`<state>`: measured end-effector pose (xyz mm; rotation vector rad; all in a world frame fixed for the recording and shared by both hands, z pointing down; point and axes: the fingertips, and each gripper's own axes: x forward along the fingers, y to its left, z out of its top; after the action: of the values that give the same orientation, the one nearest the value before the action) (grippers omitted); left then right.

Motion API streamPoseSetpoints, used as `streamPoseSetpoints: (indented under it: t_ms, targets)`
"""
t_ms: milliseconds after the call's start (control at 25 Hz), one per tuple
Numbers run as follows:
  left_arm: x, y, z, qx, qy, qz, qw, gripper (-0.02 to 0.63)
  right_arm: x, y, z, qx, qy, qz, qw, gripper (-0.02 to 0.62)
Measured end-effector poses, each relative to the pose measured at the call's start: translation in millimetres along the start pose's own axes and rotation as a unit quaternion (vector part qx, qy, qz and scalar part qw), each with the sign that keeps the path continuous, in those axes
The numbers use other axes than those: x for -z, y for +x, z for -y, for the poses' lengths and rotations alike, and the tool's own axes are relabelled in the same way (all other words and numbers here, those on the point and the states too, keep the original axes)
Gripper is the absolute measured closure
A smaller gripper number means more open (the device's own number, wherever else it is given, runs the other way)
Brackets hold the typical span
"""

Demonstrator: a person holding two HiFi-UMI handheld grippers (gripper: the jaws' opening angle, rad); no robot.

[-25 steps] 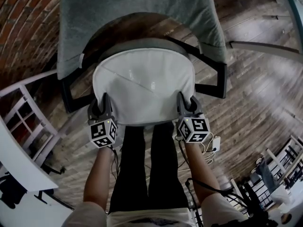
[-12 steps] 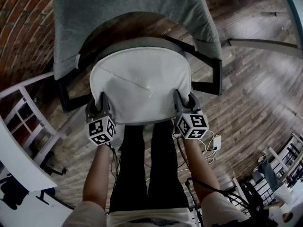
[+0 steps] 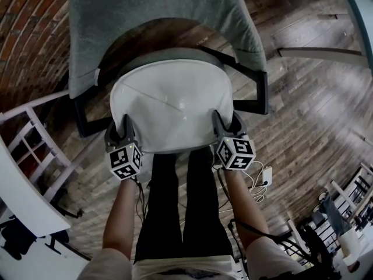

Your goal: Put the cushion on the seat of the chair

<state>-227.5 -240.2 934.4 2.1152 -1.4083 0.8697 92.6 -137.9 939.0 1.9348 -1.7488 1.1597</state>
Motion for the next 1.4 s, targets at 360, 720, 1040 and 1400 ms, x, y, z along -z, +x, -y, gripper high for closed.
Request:
streamPoseSetpoints:
  t_ms: [360, 720, 1040, 1400]
  targets:
    - [-6.2, -8.4, -1.5, 0.006, 0.001, 0.012, 0.9999, 0.497, -2.1, -9.0, 6.6, 0.028, -0.006, 0.006, 1.0, 0.337]
    - [-7.6, -20.1, -5.5, 0.0, 0.009, 0.012, 0.9999, 0.411, -7.4, -28.8, 7.7, 0.02, -0.008, 0.02, 1.0, 0.337]
    - [-46.4, -66.9, 6.7, 0.021, 0.003, 0.021, 0.9996, 0.413, -34.5, -77.6, -39.9, -0.017, -0.016, 0.023, 0.999, 0.339]
    - [-175.8, -156.1, 25.3, 0.03, 0.023, 0.071, 0.9968, 0.413, -166.0, -159.0, -109.6, -0.058, -0.052, 0.085, 0.993, 0.344]
